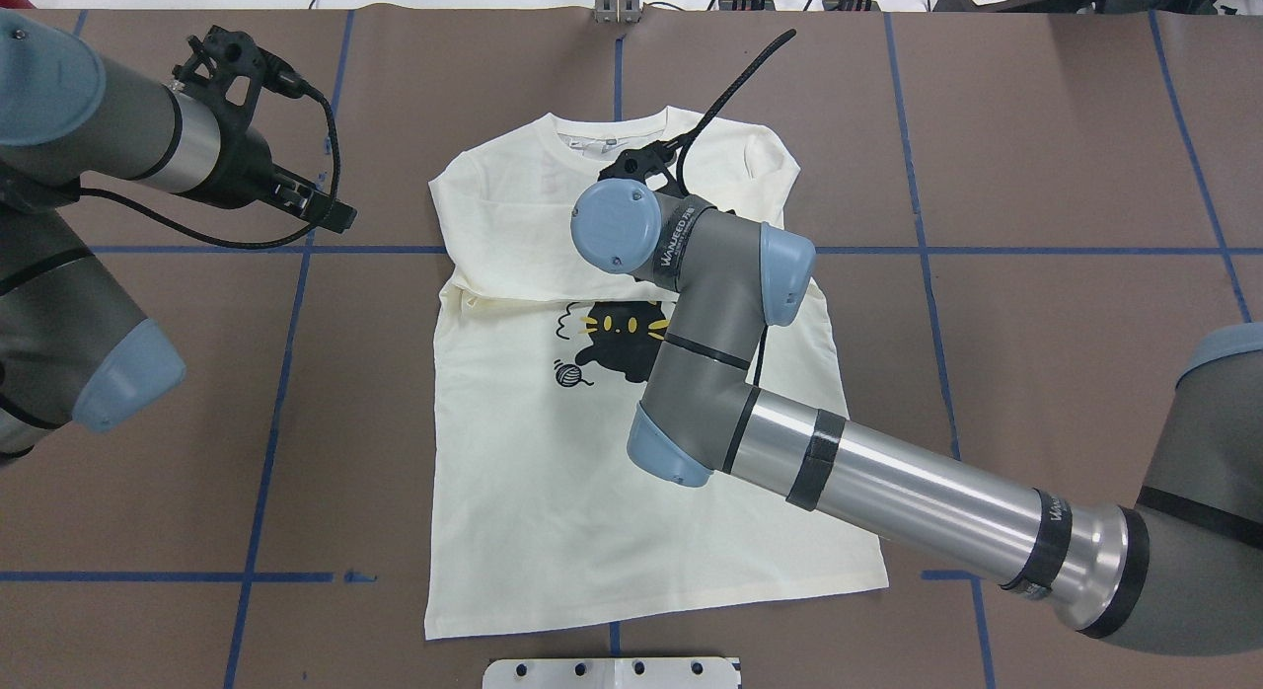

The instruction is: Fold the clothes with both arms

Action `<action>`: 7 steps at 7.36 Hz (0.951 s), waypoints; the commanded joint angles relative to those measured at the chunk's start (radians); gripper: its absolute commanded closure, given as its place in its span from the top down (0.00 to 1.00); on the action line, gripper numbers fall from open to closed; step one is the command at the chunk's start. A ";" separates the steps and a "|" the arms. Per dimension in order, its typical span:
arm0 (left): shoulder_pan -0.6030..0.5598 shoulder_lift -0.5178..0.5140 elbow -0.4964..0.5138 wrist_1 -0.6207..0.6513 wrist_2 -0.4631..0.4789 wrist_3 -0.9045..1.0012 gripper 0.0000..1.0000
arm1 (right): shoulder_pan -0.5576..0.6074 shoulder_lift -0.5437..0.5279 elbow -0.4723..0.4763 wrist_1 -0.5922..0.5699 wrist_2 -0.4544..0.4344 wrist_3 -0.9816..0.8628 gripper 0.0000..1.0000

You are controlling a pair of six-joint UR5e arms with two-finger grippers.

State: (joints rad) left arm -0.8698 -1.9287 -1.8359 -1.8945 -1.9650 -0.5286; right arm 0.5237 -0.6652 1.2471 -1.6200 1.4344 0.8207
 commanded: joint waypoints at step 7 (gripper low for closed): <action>0.002 -0.003 0.004 -0.002 0.000 -0.001 1.00 | -0.010 -0.019 -0.002 -0.001 -0.005 -0.002 0.45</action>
State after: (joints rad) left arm -0.8683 -1.9305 -1.8321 -1.8960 -1.9650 -0.5292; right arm 0.5140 -0.6789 1.2459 -1.6210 1.4300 0.8193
